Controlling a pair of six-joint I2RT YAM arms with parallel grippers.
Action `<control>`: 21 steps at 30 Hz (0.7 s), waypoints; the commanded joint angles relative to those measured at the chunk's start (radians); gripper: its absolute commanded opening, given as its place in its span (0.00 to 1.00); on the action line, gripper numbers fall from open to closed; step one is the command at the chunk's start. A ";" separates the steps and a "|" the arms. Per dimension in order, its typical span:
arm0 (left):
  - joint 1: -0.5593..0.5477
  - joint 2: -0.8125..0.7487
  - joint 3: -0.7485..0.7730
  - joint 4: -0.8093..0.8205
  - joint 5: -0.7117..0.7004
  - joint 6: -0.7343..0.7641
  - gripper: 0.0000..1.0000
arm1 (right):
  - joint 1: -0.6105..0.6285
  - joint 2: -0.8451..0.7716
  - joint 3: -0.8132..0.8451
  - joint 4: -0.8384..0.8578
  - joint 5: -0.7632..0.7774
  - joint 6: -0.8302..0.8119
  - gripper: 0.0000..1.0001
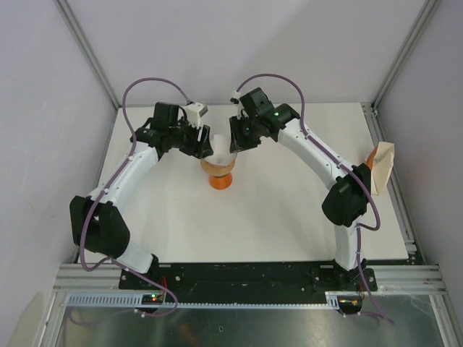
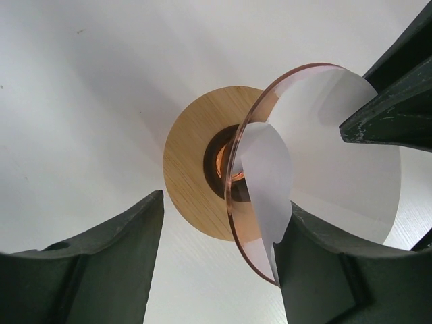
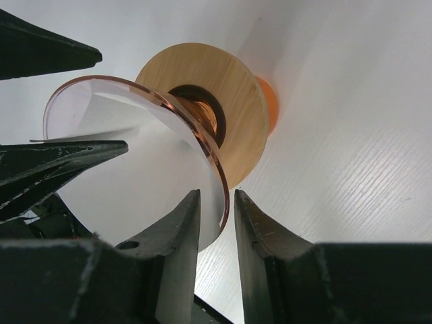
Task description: Place the coffee filter in the dripper
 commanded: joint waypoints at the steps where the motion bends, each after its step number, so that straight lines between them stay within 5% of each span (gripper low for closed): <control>1: 0.010 -0.047 0.045 0.003 -0.007 0.026 0.68 | 0.003 0.001 0.046 -0.006 0.008 -0.017 0.33; 21: 0.011 -0.094 0.088 -0.004 -0.003 0.028 0.92 | 0.017 -0.115 0.067 0.032 0.027 -0.063 0.48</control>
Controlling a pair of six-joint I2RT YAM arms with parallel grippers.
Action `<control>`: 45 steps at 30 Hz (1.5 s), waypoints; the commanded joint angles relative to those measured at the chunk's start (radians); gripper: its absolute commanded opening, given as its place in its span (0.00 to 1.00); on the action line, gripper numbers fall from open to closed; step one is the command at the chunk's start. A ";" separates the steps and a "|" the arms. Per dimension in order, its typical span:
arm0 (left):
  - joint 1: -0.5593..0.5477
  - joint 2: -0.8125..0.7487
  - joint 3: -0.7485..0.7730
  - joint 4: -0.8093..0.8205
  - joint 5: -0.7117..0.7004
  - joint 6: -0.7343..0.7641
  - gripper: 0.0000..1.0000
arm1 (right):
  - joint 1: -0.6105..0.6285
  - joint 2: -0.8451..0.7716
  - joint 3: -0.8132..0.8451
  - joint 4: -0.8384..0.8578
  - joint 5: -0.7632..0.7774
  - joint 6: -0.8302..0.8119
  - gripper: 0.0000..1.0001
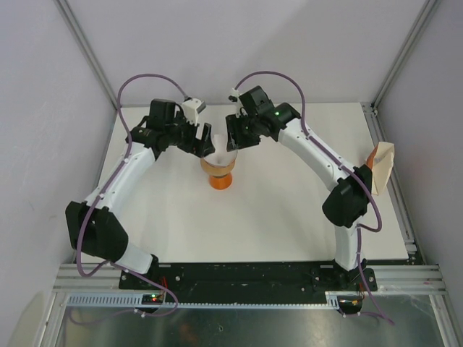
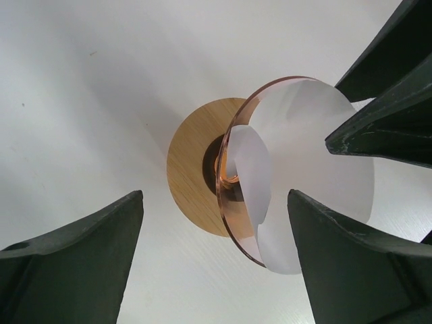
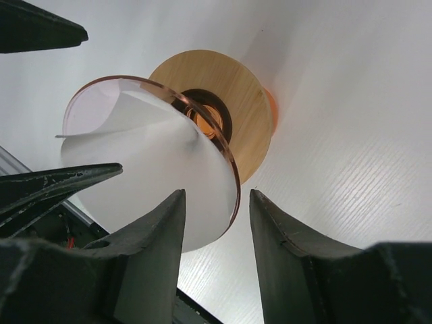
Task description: Place the coffee filter in the dripper
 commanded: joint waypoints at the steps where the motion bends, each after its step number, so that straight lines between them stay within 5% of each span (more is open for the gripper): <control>1: 0.008 -0.068 0.070 0.003 -0.024 0.011 0.93 | 0.007 -0.130 0.035 0.040 0.017 -0.050 0.52; 5: 0.042 -0.092 0.104 0.004 -0.070 -0.004 0.99 | -0.015 -0.262 -0.039 0.083 0.055 -0.094 0.69; 7: 0.085 -0.108 0.121 0.005 -0.068 -0.016 0.99 | -0.043 -0.346 -0.106 0.122 0.079 -0.104 0.90; 10: 0.173 -0.131 0.147 0.005 -0.055 -0.030 1.00 | -0.118 -0.484 -0.253 0.204 0.109 -0.102 0.98; 17: 0.402 -0.135 0.122 0.025 -0.096 -0.053 1.00 | -0.303 -0.764 -0.649 0.407 0.208 -0.118 0.99; 22: 0.510 -0.128 0.000 0.117 -0.112 -0.058 1.00 | -0.402 -0.816 -0.823 0.464 0.230 -0.121 0.99; 27: 0.526 -0.158 -0.184 0.282 -0.194 -0.026 1.00 | -0.436 -0.801 -0.902 0.511 0.218 -0.131 0.99; 40: 0.526 -0.266 -0.730 0.840 -0.057 -0.118 1.00 | -0.505 -0.838 -1.191 0.787 0.161 -0.145 0.99; 45: 0.526 -0.244 -0.823 0.943 -0.023 -0.135 1.00 | -0.511 -0.849 -1.292 0.877 0.172 -0.170 0.99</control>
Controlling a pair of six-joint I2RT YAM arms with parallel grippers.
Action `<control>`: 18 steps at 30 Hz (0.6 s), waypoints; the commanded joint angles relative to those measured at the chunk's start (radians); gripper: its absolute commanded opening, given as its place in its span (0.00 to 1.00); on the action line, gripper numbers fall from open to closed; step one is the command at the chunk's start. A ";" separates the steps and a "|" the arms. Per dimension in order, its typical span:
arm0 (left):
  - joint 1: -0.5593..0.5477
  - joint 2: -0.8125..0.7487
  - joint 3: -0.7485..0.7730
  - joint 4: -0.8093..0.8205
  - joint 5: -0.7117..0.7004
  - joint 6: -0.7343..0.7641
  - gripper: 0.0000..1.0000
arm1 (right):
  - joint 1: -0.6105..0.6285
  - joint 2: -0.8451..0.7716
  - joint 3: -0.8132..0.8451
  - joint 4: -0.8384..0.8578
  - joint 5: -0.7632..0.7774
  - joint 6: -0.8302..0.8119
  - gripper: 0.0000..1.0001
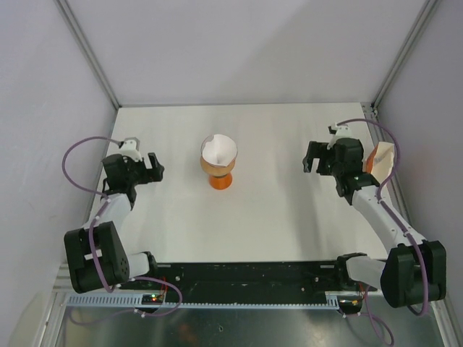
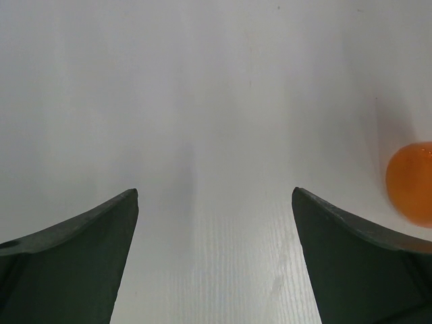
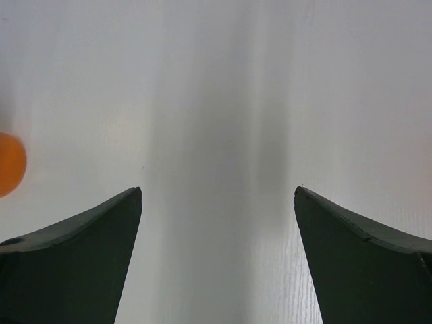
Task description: Place the coffee filter in the dripper
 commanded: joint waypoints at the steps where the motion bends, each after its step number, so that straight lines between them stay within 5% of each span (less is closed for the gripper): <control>1: 0.002 -0.001 -0.048 0.196 0.059 -0.027 1.00 | -0.008 -0.045 -0.078 0.175 0.003 -0.036 0.99; 18: 0.004 0.076 -0.157 0.349 0.110 -0.033 1.00 | -0.063 -0.053 -0.378 0.552 0.041 -0.054 0.99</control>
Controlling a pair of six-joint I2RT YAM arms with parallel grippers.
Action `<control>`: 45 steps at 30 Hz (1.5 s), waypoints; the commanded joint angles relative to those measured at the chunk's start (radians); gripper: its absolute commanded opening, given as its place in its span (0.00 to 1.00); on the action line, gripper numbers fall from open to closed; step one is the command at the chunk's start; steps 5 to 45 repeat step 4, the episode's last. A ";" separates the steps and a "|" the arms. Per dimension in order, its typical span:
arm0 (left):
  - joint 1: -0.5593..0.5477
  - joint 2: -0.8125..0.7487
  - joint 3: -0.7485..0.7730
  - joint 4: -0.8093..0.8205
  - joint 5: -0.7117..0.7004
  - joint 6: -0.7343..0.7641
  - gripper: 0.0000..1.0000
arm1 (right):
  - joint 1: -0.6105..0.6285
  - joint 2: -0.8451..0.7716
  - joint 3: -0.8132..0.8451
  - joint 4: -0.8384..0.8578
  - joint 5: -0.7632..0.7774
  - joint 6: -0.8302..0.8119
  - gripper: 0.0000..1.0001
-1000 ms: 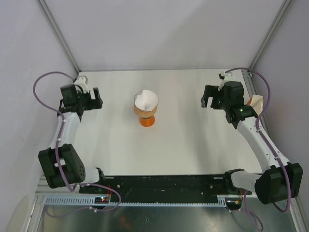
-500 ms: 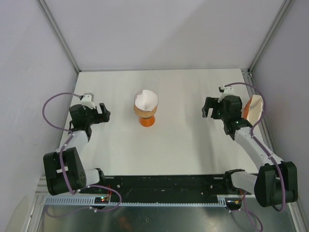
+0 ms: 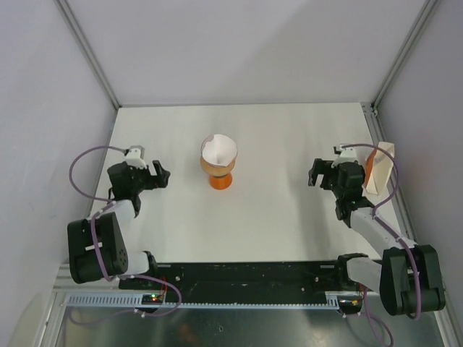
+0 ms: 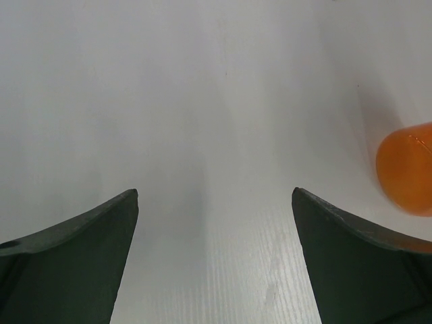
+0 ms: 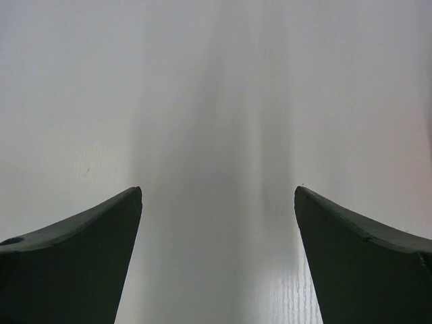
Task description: Place the coffee filter in the dripper
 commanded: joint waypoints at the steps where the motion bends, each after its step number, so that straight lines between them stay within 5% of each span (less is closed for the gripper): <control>1: 0.003 0.013 -0.001 0.076 0.015 -0.001 1.00 | -0.010 0.017 -0.021 0.141 0.008 -0.010 0.99; 45: 0.002 0.021 0.003 0.081 -0.011 -0.019 1.00 | -0.015 0.027 -0.032 0.161 0.004 -0.011 0.99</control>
